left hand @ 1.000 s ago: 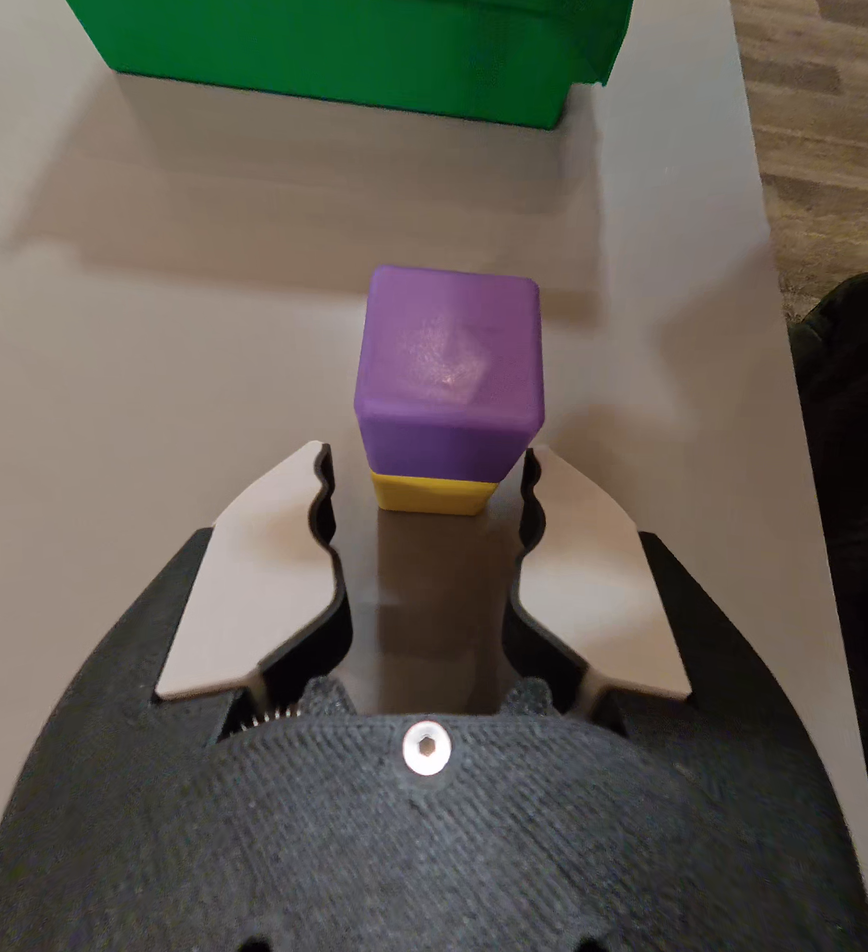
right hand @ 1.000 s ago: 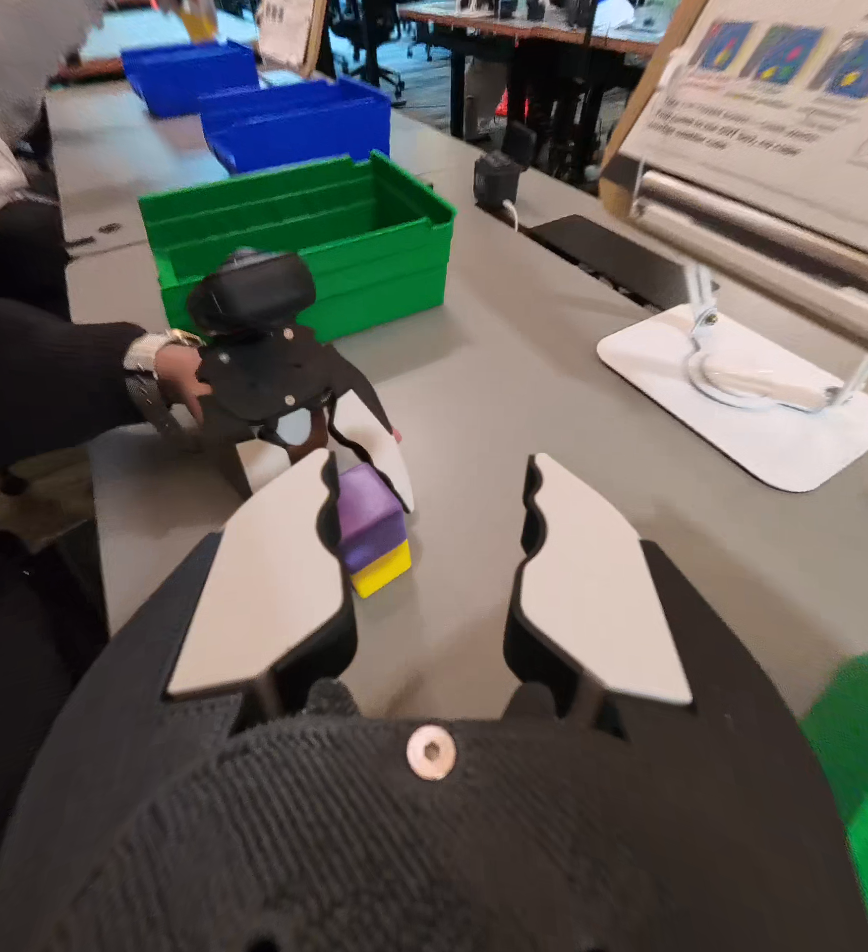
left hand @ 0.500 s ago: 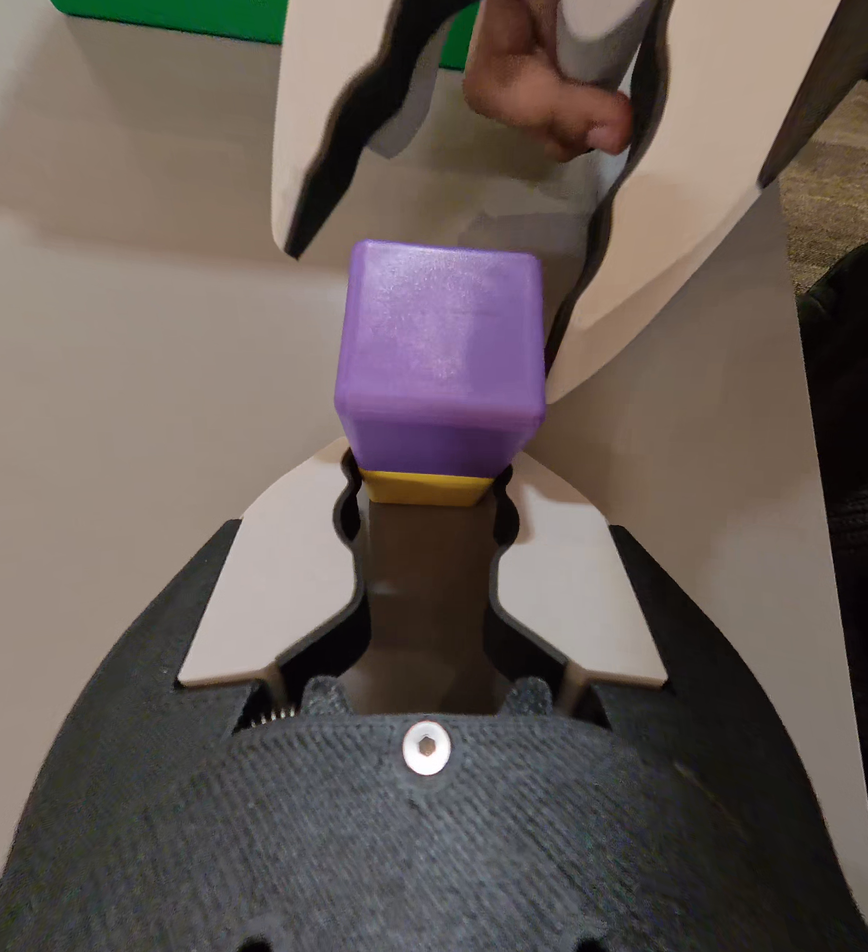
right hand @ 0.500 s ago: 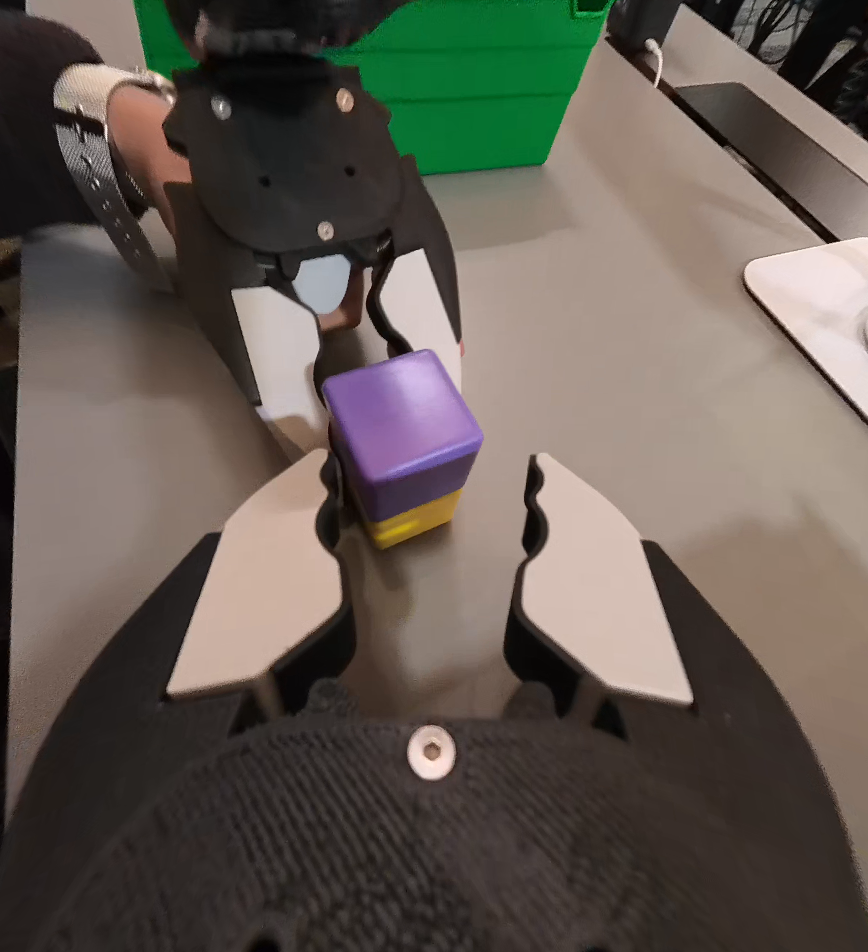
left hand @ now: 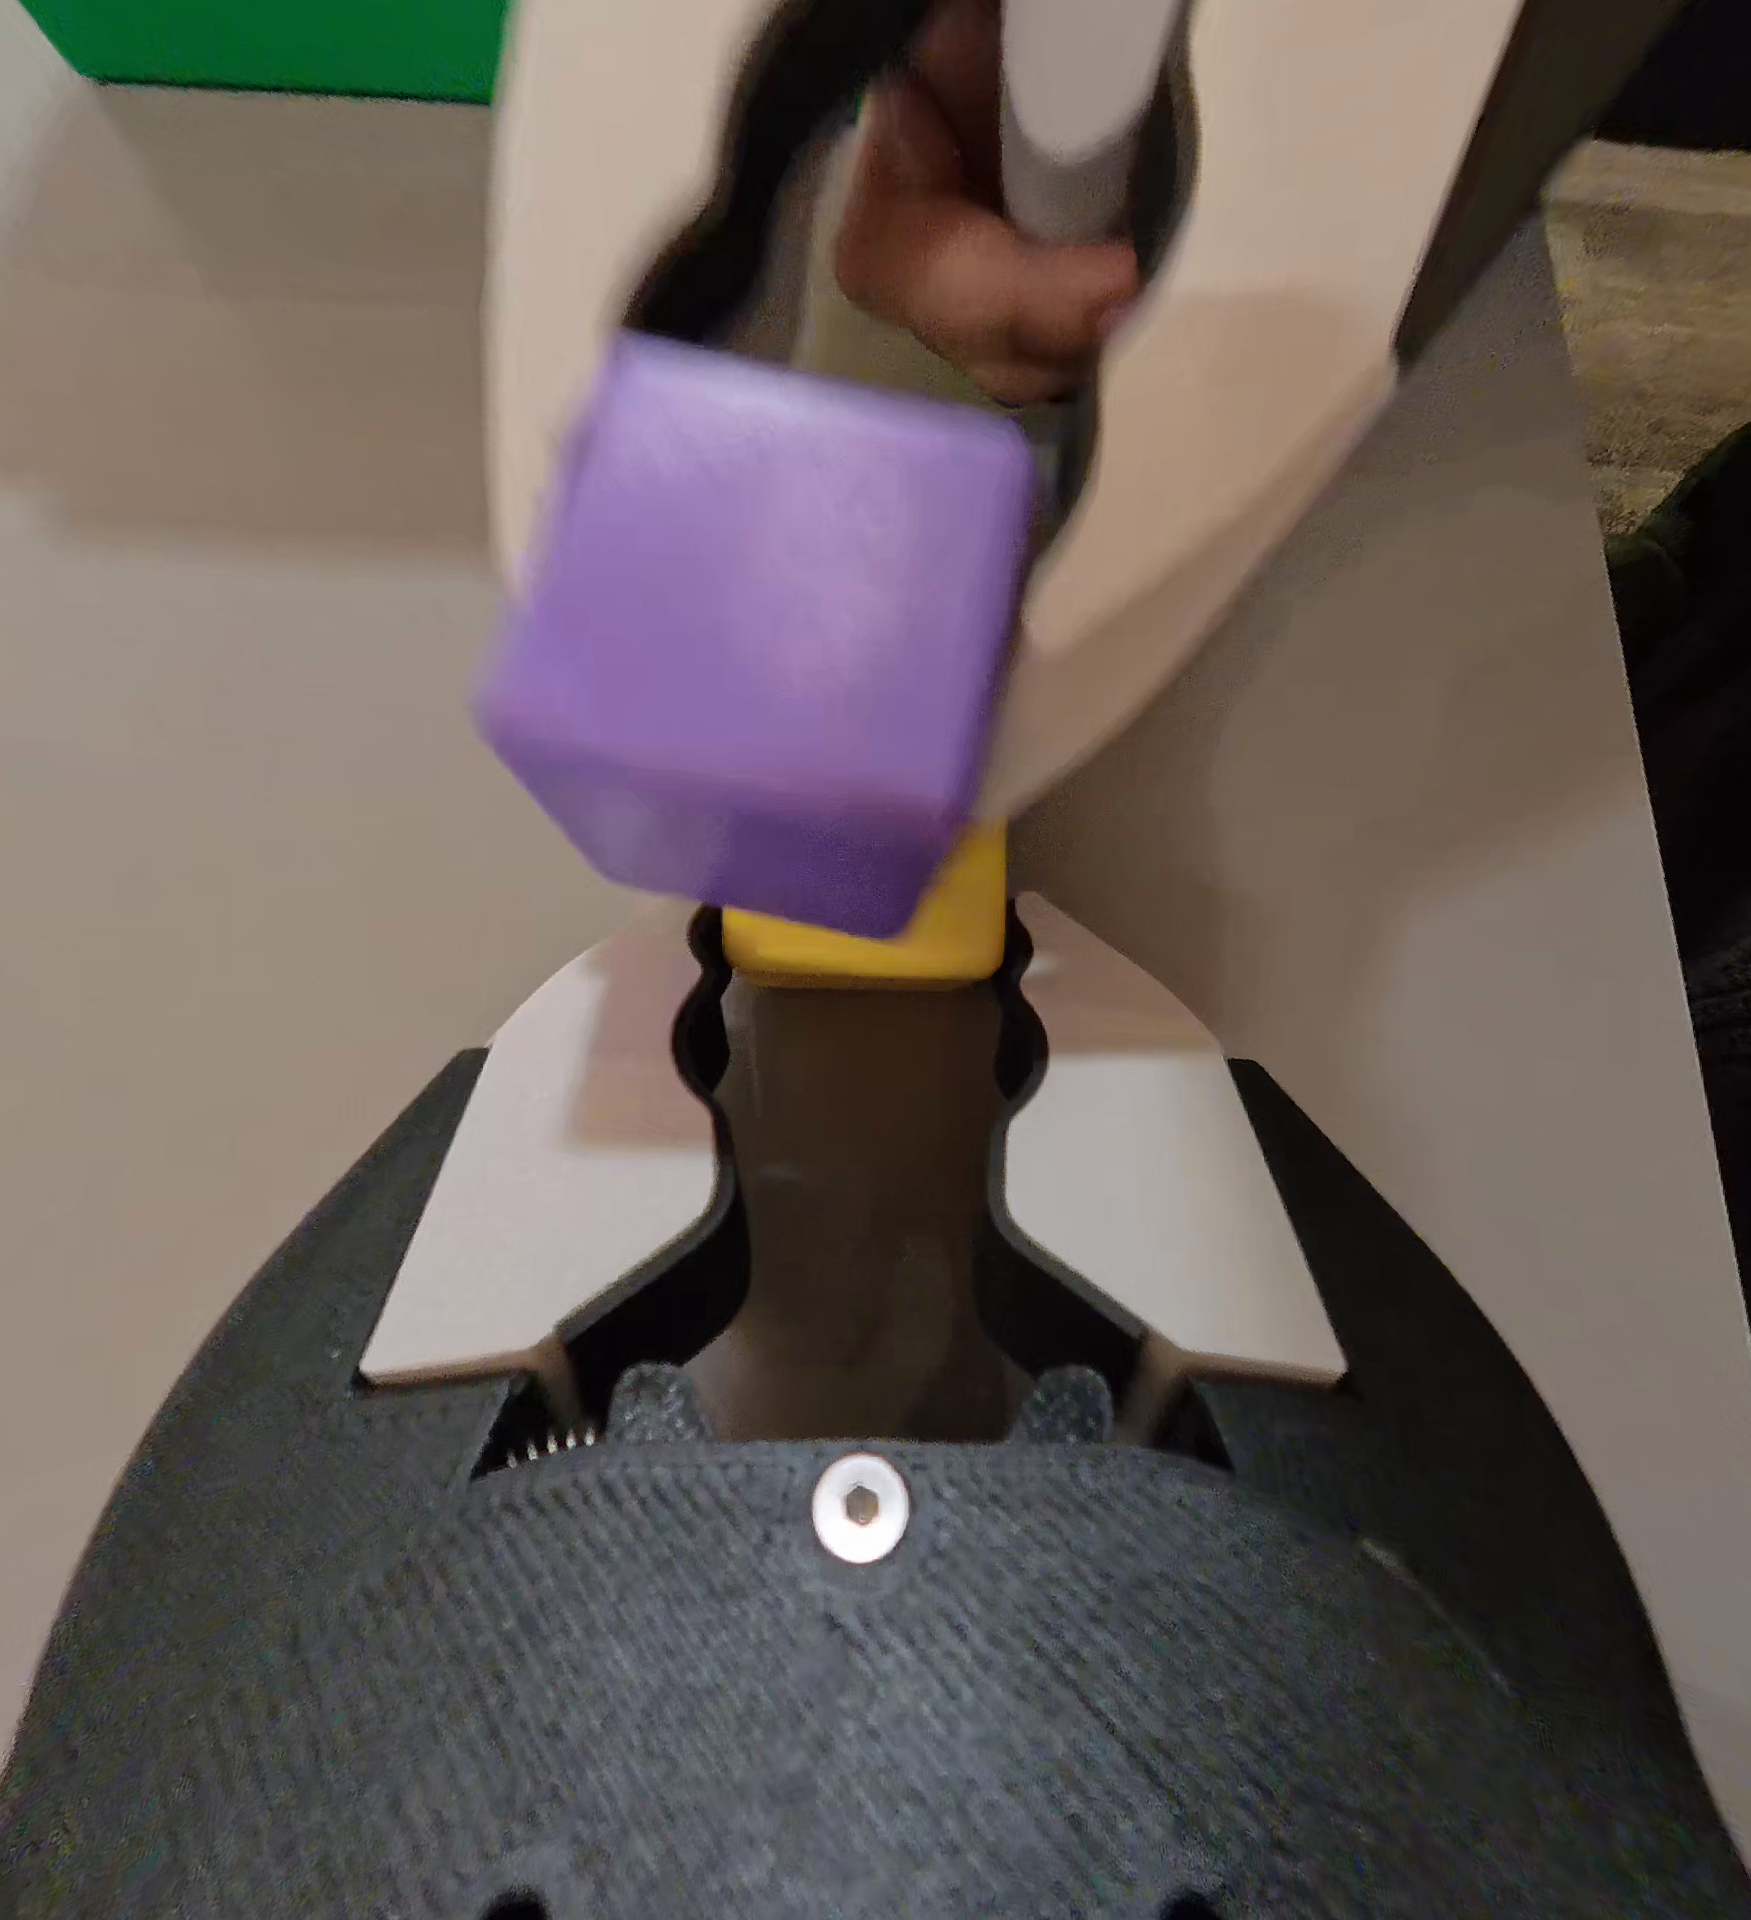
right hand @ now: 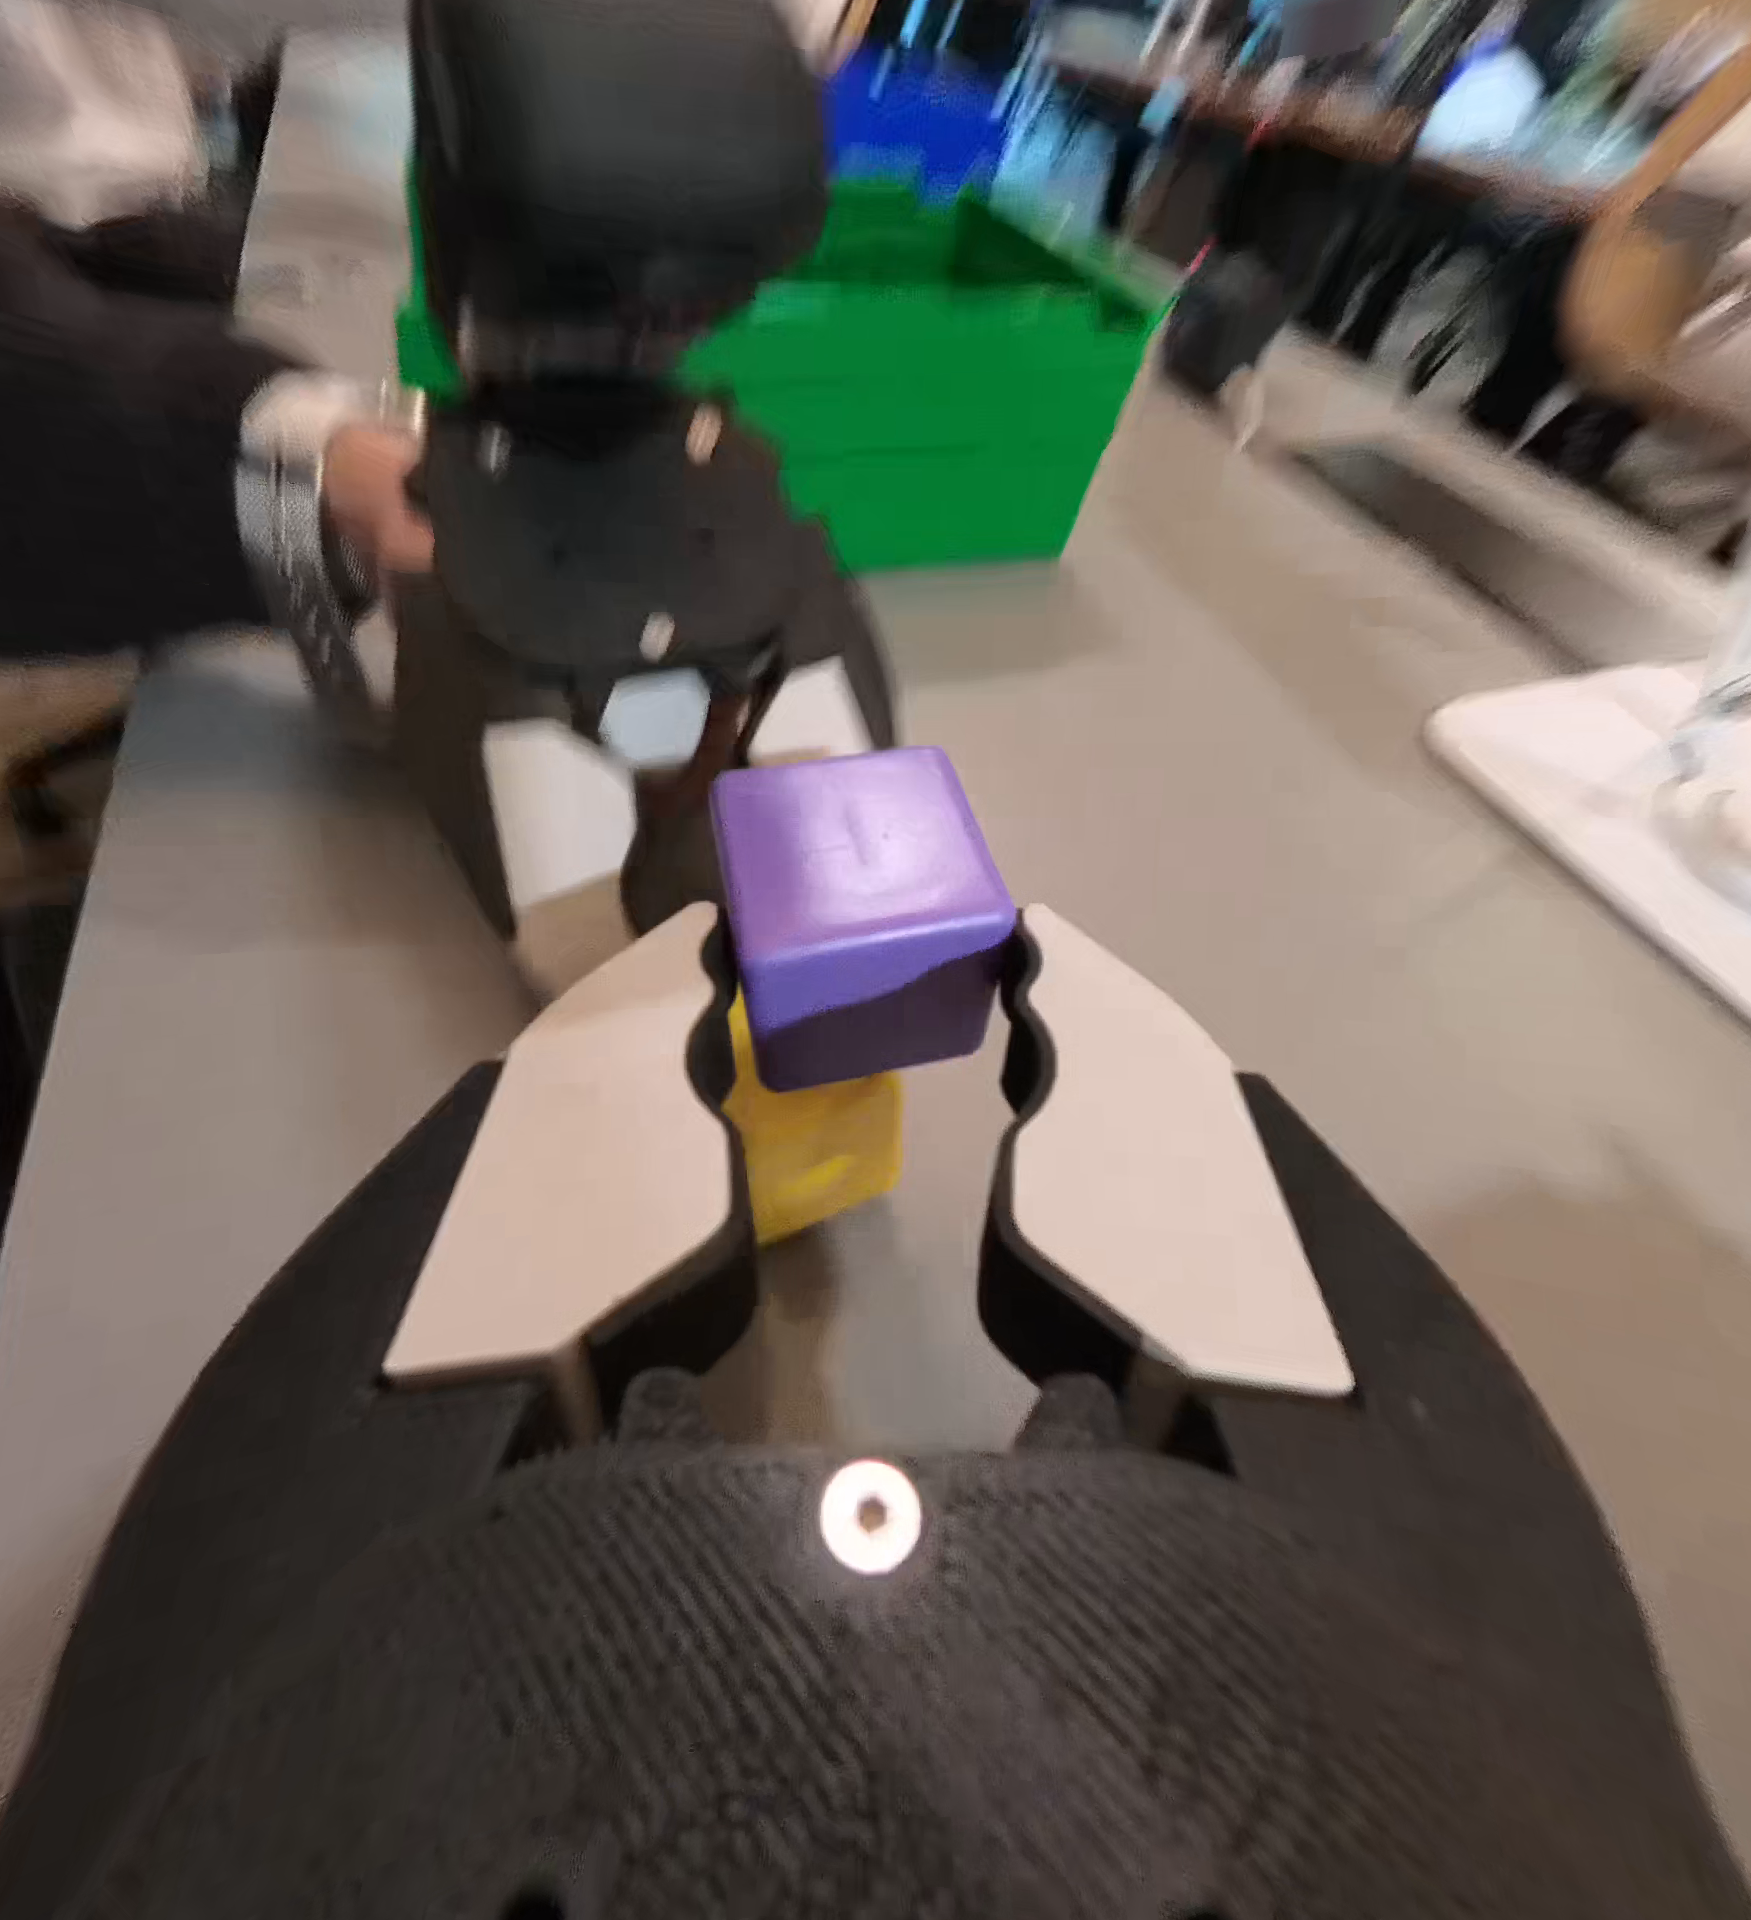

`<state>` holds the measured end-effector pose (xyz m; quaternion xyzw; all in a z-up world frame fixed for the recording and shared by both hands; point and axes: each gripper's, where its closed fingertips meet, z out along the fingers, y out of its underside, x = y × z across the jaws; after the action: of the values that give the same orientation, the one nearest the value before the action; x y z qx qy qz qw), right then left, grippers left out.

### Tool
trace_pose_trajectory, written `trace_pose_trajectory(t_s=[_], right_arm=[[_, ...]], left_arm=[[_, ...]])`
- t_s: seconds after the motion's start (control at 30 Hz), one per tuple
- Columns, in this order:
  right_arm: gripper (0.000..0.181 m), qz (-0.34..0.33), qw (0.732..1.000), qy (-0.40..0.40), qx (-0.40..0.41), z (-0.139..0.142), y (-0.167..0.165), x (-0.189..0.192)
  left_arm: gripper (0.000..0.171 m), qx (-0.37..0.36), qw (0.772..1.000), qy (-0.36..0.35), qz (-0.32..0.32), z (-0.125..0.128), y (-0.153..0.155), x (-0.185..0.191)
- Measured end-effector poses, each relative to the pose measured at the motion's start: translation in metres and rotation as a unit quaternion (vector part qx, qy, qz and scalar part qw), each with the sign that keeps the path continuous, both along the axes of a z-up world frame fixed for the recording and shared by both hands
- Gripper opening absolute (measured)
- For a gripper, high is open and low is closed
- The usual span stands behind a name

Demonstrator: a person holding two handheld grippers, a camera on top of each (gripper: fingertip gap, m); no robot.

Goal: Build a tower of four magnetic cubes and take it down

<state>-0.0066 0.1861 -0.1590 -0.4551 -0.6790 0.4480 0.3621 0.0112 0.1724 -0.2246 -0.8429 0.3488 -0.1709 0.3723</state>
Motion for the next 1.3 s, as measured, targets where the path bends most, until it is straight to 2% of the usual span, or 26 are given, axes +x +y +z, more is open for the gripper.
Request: trace_pose_trajectory(t_s=[0.03,0.13,0.23,0.37,0.47,0.63,0.77,0.87,0.97,1.13,1.3], right_arm=[[0.05,-0.016,0.999,0.034,-0.018,0.017,0.007,-0.001],[0.05,-0.03,0.995,0.056,-0.073,0.05,0.023,0.004],[0.05,-0.06,0.994,0.07,-0.055,0.073,0.039,0.016],[0.05,-0.087,0.994,0.052,0.029,0.086,0.057,0.032],[0.05,-0.127,0.987,0.033,0.094,0.089,0.084,0.046],[0.051,-0.223,0.97,0.039,0.086,0.108,0.144,0.083],[0.051,-0.302,0.952,0.04,0.033,0.12,0.188,0.12],[0.05,-0.373,0.926,-0.016,0.057,0.102,0.227,0.151],[0.051,-0.403,0.906,-0.119,0.051,0.055,0.249,0.175],[0.051,-0.387,0.887,-0.251,-0.006,-0.012,0.247,0.185],[0.051,-0.389,0.871,-0.301,0.015,-0.039,0.242,0.18]], left_arm=[[0.049,0.002,1.0,0.002,-0.001,0.0,0.0,0.0],[0.049,-0.005,1.0,-0.004,0.002,0.0,0.0,-0.001],[0.05,-0.006,1.0,-0.005,0.003,0.0,0.0,0.0],[0.05,-0.005,1.0,-0.002,0.007,-0.001,0.001,-0.001],[0.05,-0.004,1.0,0.0,0.008,-0.001,0.001,-0.001],[0.051,-0.007,1.0,0.004,0.008,-0.002,0.001,-0.001],[0.05,-0.012,1.0,0.01,0.008,-0.005,0.001,0.0],[0.051,-0.014,1.0,0.016,0.009,-0.007,0.001,-0.001],[0.05,-0.015,1.0,0.018,0.009,-0.007,0.001,-0.001],[0.051,-0.015,1.0,0.022,0.009,-0.008,0.001,-0.001],[0.05,-0.018,1.0,0.021,0.009,-0.008,0.001,-0.001]])
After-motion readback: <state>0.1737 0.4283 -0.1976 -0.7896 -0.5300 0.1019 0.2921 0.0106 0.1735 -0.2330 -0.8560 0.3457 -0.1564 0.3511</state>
